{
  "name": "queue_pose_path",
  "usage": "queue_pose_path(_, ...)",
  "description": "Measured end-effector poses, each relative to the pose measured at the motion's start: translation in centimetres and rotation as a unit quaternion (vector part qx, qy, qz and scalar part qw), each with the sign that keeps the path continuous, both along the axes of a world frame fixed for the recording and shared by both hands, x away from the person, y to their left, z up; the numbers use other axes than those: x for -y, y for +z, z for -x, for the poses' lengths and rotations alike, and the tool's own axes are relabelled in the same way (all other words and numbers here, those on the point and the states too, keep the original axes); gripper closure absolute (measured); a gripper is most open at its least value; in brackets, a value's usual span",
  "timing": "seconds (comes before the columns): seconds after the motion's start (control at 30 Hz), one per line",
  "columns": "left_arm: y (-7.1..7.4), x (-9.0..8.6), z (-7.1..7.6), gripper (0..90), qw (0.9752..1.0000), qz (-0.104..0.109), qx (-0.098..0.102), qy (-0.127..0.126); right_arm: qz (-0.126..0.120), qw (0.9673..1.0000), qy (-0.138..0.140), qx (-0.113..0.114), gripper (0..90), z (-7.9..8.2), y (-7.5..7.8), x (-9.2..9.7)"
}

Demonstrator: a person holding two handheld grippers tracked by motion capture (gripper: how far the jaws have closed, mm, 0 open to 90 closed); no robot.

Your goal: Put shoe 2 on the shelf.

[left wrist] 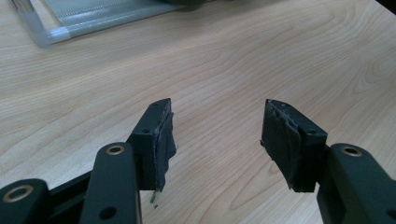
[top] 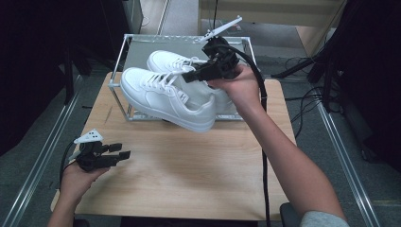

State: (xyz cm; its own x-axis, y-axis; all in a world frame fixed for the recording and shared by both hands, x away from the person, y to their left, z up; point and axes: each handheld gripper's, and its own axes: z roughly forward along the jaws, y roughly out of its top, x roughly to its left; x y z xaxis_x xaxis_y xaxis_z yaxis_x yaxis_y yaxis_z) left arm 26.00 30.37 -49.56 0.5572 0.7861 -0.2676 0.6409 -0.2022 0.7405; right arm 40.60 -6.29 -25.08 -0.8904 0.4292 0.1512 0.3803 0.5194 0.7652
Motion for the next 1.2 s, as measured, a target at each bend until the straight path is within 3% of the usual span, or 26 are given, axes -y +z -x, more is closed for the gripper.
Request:
queue_pose_path(0.17,0.0,0.3,0.0,43.8,1.0000,-0.001,0.000,-0.009,0.002,0.9987,-0.049,-0.012,76.0,-2.2,0.3,-0.5)
queue_pose_path(0.37,0.0,0.6,-0.1,43.8,0.9998,-0.003,0.003,-0.018,0.007,0.9968,-0.078,-0.013,76.0,-4.7,0.5,-0.5)
queue_pose_path(0.73,0.0,1.0,-0.2,43.8,0.9997,0.000,0.004,-0.025,0.020,0.9853,-0.167,-0.030,76.0,-9.3,0.8,-1.2)
queue_pose_path(0.87,0.0,1.2,-0.3,43.8,0.9996,0.001,0.003,-0.029,0.037,0.9782,-0.203,-0.026,76.0,-10.3,1.1,-2.4)
queue_pose_path(1.0,0.0,1.4,-0.4,43.8,0.9994,0.003,0.004,-0.035,0.049,0.9670,-0.250,-0.016,76.0,-11.0,1.0,-4.2)
queue_pose_path(1.07,0.0,1.4,-0.4,43.8,0.9993,0.003,0.002,-0.038,0.042,0.9632,-0.265,-0.015,75.9,-11.4,0.8,-4.7)
queue_pose_path(1.2,0.1,1.5,-0.4,43.8,0.9991,0.007,0.006,-0.040,0.021,0.9495,-0.312,-0.028,75.9,-12.0,0.6,-5.7)
